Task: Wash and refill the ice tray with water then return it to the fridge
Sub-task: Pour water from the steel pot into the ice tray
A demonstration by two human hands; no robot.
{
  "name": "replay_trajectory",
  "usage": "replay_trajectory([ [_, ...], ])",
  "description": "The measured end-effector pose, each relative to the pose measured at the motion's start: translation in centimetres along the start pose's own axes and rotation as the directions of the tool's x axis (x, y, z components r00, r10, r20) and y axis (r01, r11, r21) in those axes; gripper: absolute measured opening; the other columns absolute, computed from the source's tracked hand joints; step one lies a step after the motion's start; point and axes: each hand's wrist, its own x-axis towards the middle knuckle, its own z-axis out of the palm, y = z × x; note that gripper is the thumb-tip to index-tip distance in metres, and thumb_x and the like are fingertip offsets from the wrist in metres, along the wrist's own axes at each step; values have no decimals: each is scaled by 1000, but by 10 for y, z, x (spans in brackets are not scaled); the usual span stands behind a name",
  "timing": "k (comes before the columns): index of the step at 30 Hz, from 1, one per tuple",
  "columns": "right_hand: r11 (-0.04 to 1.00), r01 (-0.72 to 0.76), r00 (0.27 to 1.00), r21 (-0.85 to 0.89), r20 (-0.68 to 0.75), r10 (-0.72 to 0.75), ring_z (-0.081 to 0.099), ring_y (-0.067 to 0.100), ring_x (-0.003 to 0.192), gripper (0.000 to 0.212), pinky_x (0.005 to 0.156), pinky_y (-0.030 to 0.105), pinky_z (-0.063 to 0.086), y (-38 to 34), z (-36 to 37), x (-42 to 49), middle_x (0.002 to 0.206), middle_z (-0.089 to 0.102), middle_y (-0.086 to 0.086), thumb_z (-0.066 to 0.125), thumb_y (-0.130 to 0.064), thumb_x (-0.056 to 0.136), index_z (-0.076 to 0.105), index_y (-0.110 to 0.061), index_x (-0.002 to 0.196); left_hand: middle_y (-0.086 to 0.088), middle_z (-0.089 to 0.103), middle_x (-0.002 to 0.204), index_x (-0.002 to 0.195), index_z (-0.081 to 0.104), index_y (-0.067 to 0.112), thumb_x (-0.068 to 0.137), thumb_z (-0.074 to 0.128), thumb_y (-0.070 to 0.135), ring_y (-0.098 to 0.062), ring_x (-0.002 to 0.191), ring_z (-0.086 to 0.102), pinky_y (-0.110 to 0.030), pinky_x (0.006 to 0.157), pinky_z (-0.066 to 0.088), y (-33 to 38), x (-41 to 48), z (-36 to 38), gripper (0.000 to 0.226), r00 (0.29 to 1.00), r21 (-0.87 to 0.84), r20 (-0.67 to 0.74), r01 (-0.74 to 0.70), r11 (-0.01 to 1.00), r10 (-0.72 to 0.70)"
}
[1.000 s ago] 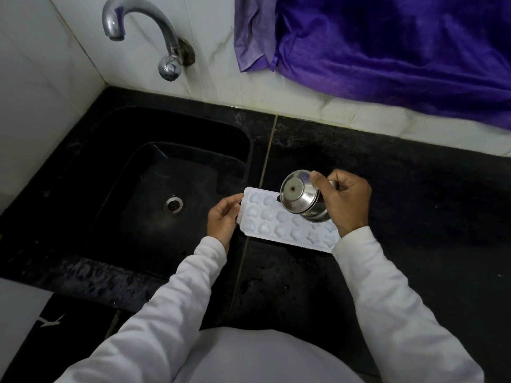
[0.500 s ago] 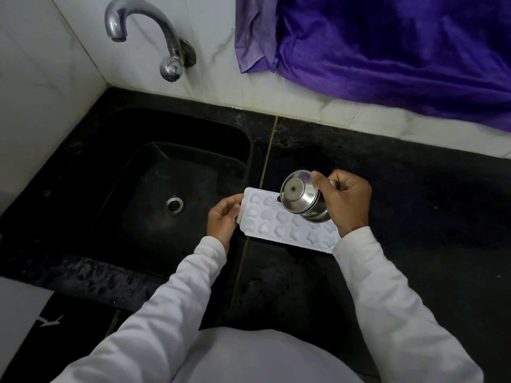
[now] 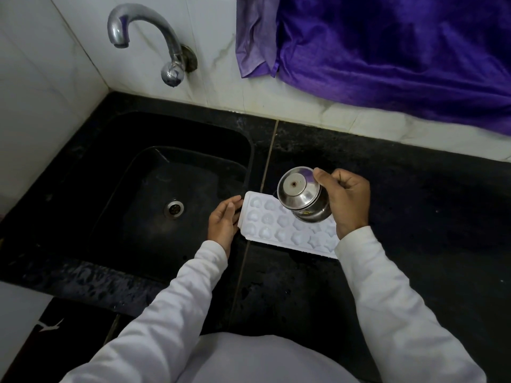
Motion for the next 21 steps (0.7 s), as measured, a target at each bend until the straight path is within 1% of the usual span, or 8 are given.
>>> replay_trajectory([
  [3,1000,14,1000,-25,20,-14,37,23,58,51,64,34,43,1,4,0,57,39,13,77,-24,83,43,5,58,-11,71,118,122,63,4,107,43,15,-16,99,71,-21,70,58,0,0,0,27,1000,-12,0,1,1000,-1],
  [5,999,26,999,-47,34,-24,38,22,58,50,63,34,43,2,7,-1,56,40,12,77,-26,83,44,0,56,-13,70,120,123,63,3,107,43,14,-19,102,71,-21,72,58,-1,2,-1,28,1000,-17,3,0,1000,0],
  [7,996,42,998,-75,42,-38,38,20,56,48,62,33,42,2,9,-2,54,41,6,77,-24,83,43,-4,54,-14,70,120,123,63,2,107,44,14,-20,102,71,-22,72,58,-2,2,-1,28,1000,-21,3,-1,1000,1],
  [10,988,81,995,-130,62,-74,36,11,52,48,58,30,40,2,12,-3,49,38,-7,77,-19,85,43,-10,52,-14,71,120,123,63,2,106,44,15,-21,103,71,-23,73,58,-3,4,-2,28,1000,-14,9,-7,1000,7],
  [12,982,106,993,-157,75,-95,35,9,50,49,57,28,39,3,14,-3,47,37,-12,77,-20,85,43,-11,51,-13,71,119,122,63,2,107,44,15,-22,104,71,-24,74,58,-3,3,-2,28,1000,-10,12,-7,1000,7],
  [17,968,150,987,-202,89,-135,34,3,47,47,53,20,36,3,18,-4,45,39,-13,77,-17,84,44,-8,52,-14,71,119,119,64,5,107,44,15,-22,104,71,-26,77,58,-4,4,-3,26,1000,-25,10,-4,1000,5],
  [21,966,150,987,-212,95,-133,36,4,47,47,53,21,37,3,19,-4,45,40,-13,77,-18,84,44,-9,51,-11,72,119,116,66,10,107,44,18,-22,106,71,-28,78,58,-4,4,-3,25,1000,-10,9,-1,1000,1],
])
